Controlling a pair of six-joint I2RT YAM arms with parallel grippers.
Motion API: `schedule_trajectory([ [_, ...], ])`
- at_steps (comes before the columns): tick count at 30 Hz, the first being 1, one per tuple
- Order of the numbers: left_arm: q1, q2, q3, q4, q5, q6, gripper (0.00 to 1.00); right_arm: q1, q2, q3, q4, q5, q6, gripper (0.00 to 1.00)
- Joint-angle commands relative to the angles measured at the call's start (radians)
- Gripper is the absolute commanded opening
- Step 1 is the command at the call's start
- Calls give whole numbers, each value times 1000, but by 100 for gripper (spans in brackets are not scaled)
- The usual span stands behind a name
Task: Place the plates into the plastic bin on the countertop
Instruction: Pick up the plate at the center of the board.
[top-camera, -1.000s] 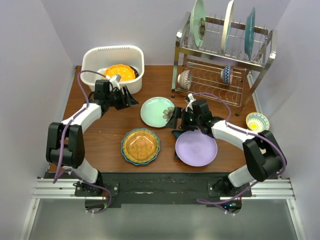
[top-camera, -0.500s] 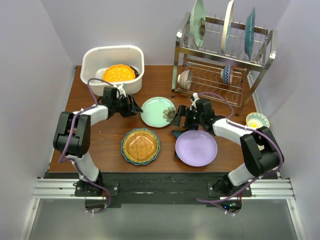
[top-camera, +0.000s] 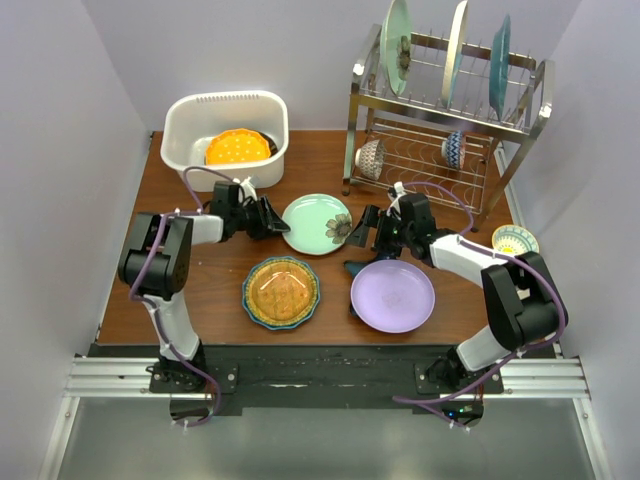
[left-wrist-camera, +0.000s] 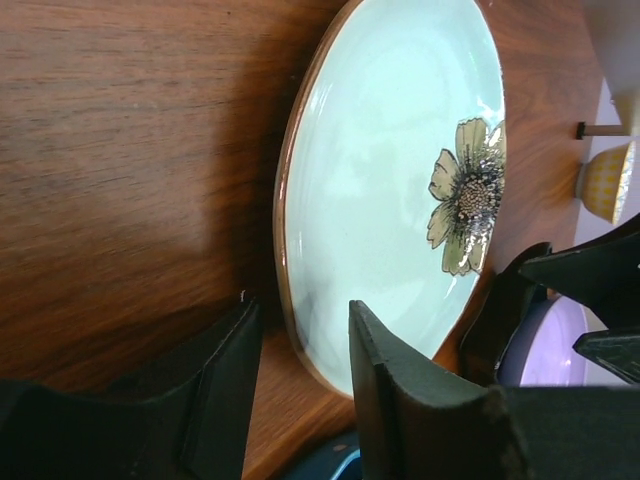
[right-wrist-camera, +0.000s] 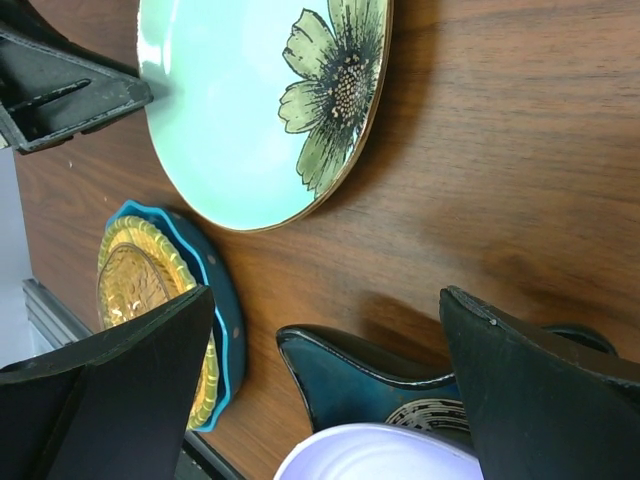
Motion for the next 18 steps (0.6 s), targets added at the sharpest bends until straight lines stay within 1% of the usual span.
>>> schedule_trajectory([
  [1, -6, 44, -23, 98, 49, -52, 43, -8, 4, 38, 28, -19, -5, 99],
  [5, -6, 65, -37, 147, 67, -74, 40, -9, 1, 38, 25, -22, -8, 98],
  [15, -6, 104, -52, 173, 73, -83, 33, -8, 1, 35, 22, -22, -10, 98],
  [18, -8, 113, -58, 184, 75, -86, 27, -9, 2, 35, 20, -22, -13, 98],
])
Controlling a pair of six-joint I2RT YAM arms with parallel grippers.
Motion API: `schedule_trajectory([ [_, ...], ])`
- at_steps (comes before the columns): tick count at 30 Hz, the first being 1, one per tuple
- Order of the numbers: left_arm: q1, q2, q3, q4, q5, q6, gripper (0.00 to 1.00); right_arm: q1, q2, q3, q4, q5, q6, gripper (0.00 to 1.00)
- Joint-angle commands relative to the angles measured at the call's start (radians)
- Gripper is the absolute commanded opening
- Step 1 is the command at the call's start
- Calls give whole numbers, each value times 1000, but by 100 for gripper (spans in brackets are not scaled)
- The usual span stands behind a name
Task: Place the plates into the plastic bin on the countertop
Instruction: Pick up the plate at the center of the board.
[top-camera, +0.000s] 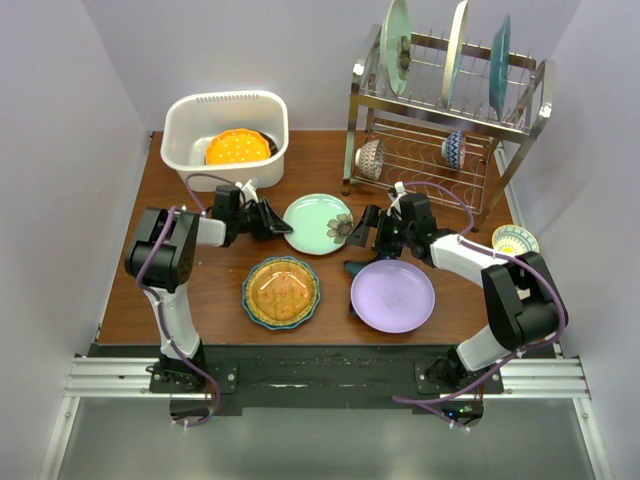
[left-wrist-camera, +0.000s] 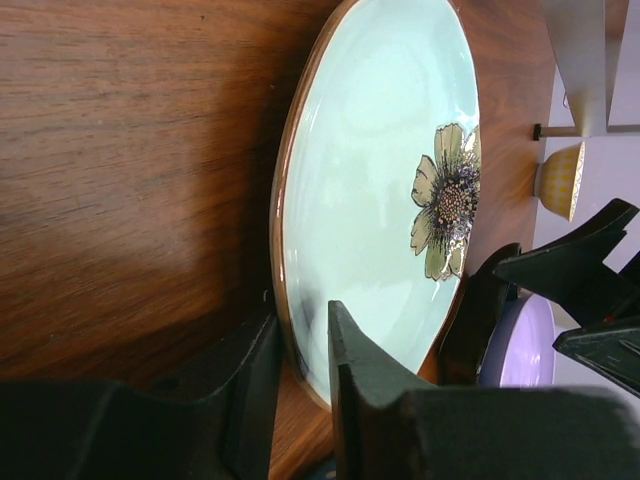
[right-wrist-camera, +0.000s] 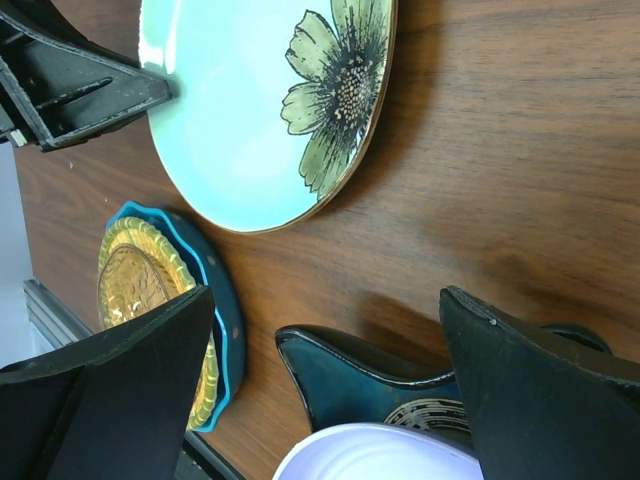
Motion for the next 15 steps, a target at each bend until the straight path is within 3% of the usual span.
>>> schedule_trajectory([
  [1, -7, 42, -27, 7, -2, 5, 23, -3, 1, 35, 21, -19, -11, 98],
  [6, -9, 47, -32, 12, 2, 6, 0, -3, 1, 33, 20, -19, -14, 98],
  [15, -7, 21, -38, 20, 1, -6, 0, -3, -7, 30, 17, -12, -26, 98],
])
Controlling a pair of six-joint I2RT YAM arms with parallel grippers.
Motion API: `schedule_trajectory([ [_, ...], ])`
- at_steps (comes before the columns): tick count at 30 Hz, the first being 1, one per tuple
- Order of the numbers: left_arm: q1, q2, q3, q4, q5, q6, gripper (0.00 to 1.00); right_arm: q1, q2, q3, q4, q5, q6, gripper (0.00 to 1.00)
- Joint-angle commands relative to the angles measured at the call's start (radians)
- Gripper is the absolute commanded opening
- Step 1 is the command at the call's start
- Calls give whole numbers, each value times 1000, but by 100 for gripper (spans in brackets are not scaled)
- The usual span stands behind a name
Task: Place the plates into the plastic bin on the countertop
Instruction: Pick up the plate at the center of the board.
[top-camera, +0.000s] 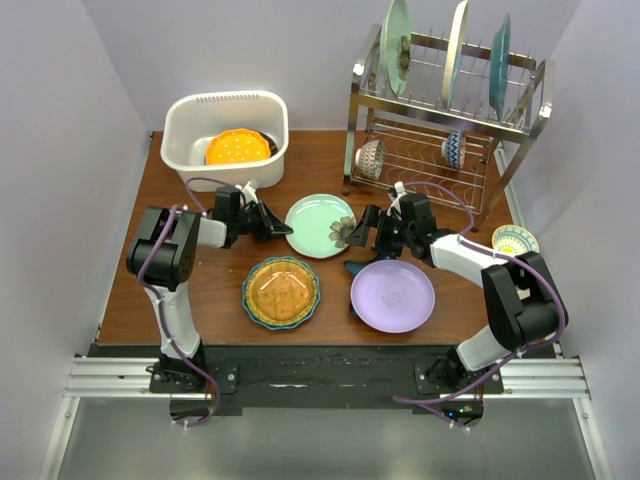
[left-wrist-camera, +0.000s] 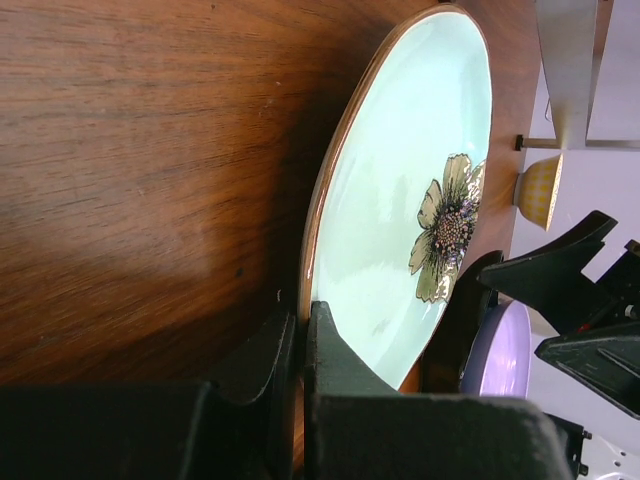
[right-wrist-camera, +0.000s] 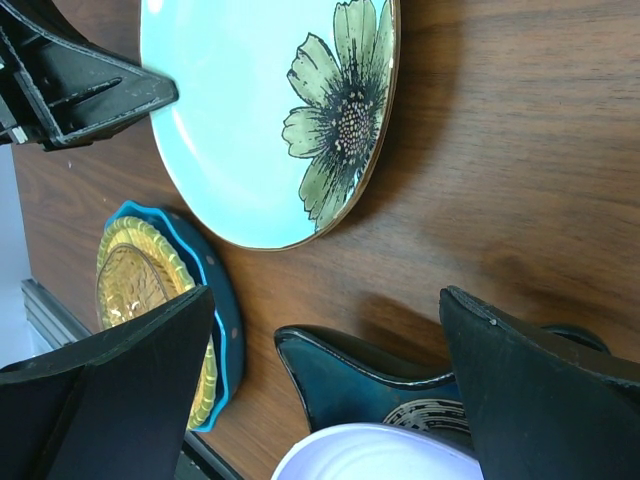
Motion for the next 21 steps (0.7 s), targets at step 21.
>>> schedule_trajectory([
  [21, -6, -100, -35, 33, 44, -20, 0, -1, -7, 16, 57, -34, -17, 98],
])
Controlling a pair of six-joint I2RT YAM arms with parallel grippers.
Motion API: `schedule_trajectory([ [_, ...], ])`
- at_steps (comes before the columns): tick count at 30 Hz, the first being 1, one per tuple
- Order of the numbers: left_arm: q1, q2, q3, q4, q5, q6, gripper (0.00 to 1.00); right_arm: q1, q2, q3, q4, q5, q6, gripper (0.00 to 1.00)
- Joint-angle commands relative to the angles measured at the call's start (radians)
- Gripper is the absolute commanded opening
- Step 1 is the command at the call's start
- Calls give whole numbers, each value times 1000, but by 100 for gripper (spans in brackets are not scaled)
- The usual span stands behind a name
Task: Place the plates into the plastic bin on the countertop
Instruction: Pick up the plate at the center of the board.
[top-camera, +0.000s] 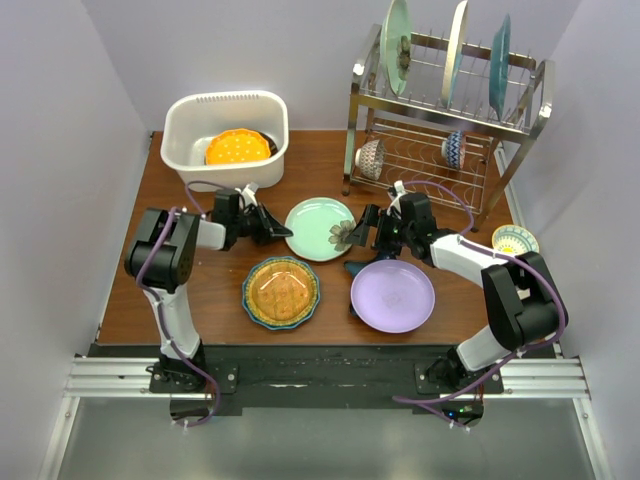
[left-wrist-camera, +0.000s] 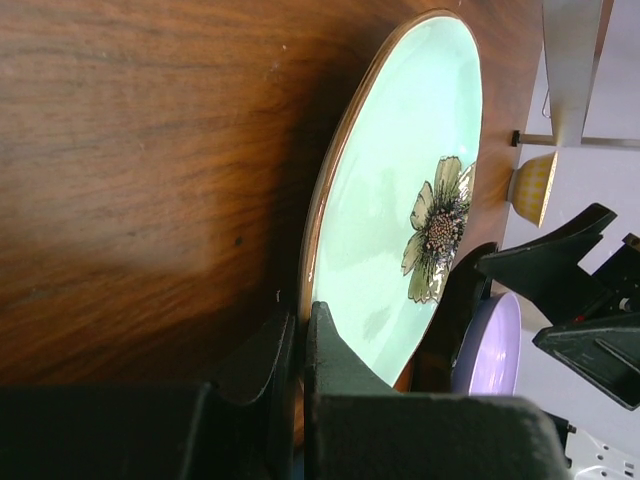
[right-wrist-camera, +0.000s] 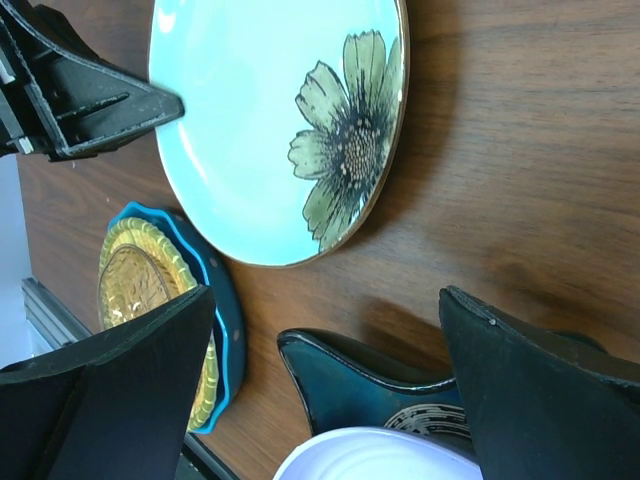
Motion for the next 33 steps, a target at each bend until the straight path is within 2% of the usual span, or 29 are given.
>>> schedule_trajectory([
  [1, -7, -84, -6, 22, 40, 18, 0, -1, -8, 15, 42, -33, -9, 97],
  [33, 111, -302, 153, -212, 53, 91, 0, -1, -133, 45, -58, -42, -57, 94],
])
